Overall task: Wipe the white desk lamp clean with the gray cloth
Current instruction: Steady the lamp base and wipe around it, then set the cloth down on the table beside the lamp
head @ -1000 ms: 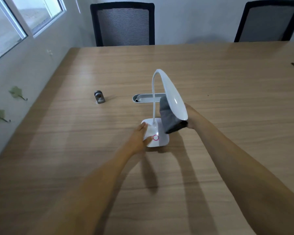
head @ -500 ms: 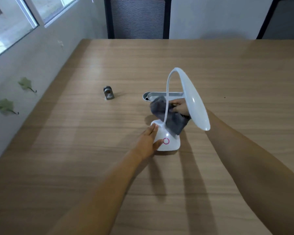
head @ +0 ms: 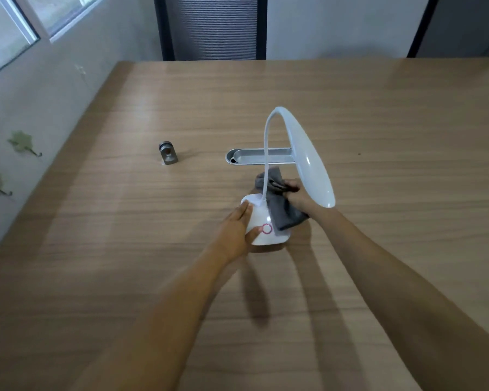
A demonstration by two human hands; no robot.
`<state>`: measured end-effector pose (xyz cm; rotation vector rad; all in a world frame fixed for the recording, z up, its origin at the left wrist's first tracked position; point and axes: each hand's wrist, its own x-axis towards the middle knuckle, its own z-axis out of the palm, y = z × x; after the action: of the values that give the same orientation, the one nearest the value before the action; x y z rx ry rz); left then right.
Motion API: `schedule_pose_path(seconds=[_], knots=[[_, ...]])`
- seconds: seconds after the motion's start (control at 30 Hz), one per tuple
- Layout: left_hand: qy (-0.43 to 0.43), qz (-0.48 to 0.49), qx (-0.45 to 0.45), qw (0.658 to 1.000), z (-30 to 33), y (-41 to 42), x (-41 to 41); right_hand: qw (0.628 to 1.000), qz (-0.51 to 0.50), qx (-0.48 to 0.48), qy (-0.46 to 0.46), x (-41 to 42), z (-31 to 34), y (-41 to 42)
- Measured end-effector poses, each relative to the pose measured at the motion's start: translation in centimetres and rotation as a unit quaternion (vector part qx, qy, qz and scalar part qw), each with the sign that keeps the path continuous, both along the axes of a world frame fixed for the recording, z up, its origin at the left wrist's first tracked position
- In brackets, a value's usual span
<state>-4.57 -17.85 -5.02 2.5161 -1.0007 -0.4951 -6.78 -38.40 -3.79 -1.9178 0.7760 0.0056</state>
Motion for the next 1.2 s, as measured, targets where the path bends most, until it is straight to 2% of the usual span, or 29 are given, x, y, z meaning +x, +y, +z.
schedule_pose_path(seconds=[0.1,0.2,0.27,0.37,0.5,0.6,0.67,0.77,0.93,1.0,1.07,1.13,1.2], knots=[[0.007,0.002,-0.002,1.0,0.1,-0.1,0.0,0.992,-0.106,-0.069,-0.028,-3.2,4.1,2.4],[0.0,-0.001,0.005,1.0,0.4,-0.1,-0.2,0.98,-0.173,-0.061,-0.078,-5.2,5.4,4.5],[-0.001,-0.001,0.01,1.0,0.6,-0.1,-0.3,0.987,-0.12,-0.084,-0.059,-5.5,4.1,5.7],[0.0,-0.005,0.011,1.0,0.6,-0.2,-0.2,0.984,-0.036,-0.17,-0.035,-6.7,2.7,6.2],[-0.012,-0.013,0.028,0.999,0.6,-0.3,0.0,0.972,-0.091,-0.215,-0.013,-7.9,3.3,4.2],[-0.016,-0.011,0.029,0.999,0.6,-0.4,-0.1,0.973,-0.122,-0.191,-0.035,-7.9,3.9,4.3],[-0.02,-0.009,0.031,0.999,0.7,-0.4,-0.1,0.981,-0.101,-0.156,-0.055,-8.0,4.0,5.6],[-0.016,-0.009,0.029,0.999,0.8,-0.5,0.1,0.989,-0.066,-0.127,-0.031,-8.4,3.2,6.6],[-0.015,-0.008,0.027,1.0,1.2,-1.0,0.3,0.981,-0.132,-0.138,-0.012,-9.8,3.7,5.0],[-0.027,0.004,0.031,0.999,1.5,-1.1,0.0,0.982,-0.162,-0.096,-0.021,-10.4,4.5,4.3],[-0.04,0.035,0.01,0.999,1.6,-1.3,-0.3,0.98,-0.195,-0.009,-0.034,-10.6,5.1,3.9],[0.003,0.101,-0.036,0.994,2.3,-1.6,-0.8,0.973,-0.214,0.076,-0.042,-10.5,5.5,4.1],[0.153,0.173,-0.116,0.966,3.6,-1.7,-1.1,0.964,-0.216,0.146,-0.05,-10.2,5.7,4.9]])
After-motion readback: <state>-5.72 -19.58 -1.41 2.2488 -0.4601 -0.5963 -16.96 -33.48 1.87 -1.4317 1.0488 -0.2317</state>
